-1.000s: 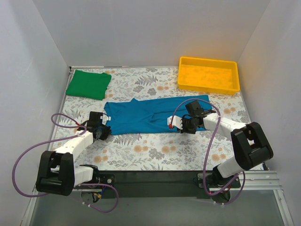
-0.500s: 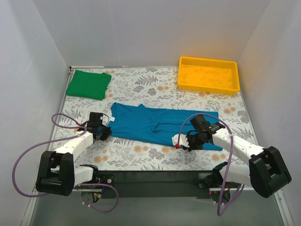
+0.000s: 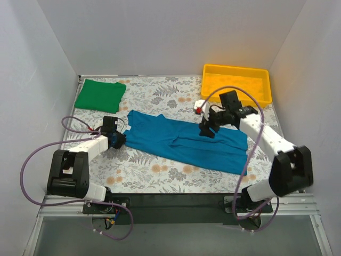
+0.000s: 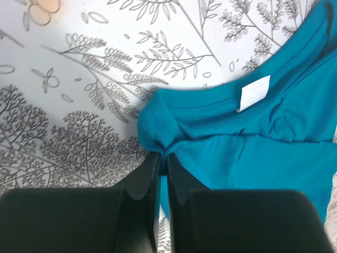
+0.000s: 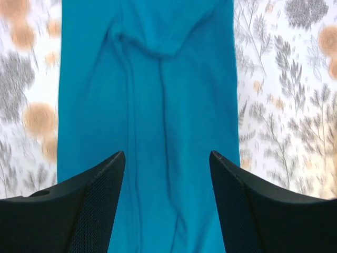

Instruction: Fold and stack the t-shirts

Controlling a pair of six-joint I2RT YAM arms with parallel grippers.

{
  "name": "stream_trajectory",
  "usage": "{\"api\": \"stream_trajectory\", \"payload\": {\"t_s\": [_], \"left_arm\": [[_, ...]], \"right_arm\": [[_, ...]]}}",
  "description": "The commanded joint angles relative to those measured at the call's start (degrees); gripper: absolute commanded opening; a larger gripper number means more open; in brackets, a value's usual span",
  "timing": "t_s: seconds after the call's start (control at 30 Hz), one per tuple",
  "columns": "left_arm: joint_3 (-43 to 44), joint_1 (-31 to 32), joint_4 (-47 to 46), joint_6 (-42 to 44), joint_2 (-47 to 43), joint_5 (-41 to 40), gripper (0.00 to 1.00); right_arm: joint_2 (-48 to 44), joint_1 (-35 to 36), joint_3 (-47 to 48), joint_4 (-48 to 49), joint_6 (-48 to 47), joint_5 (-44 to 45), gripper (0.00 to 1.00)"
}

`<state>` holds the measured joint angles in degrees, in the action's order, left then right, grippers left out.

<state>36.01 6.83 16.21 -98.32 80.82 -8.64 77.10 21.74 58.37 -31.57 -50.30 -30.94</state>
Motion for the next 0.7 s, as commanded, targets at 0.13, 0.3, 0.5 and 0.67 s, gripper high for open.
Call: {"api": "stream_trajectory", "payload": {"t_s": [0.13,0.3,0.5,0.67], "left_arm": [[0.38,-0.59,0.93,2.08,0.84,-1.38,0.01],[-0.5,-0.77,-0.47,3.49,0.48,0.91,0.02],[0.11,-0.85,-0.74,5.07,0.84,3.1,0.02],[-0.32,-0.85,-0.65,5.6,-0.83,3.99,0.02]], "right_arm": [[33.16,2.69,34.18,5.73,36.26,-13.19,0.68],[54.78,5.15,55.77,5.91,49.86,-10.84,0.68],[63.43,7.53,63.18,6.0,51.8,-4.32,0.69],[64.41,9.11,60.91,5.73,51.45,-4.57,0.68]]}}
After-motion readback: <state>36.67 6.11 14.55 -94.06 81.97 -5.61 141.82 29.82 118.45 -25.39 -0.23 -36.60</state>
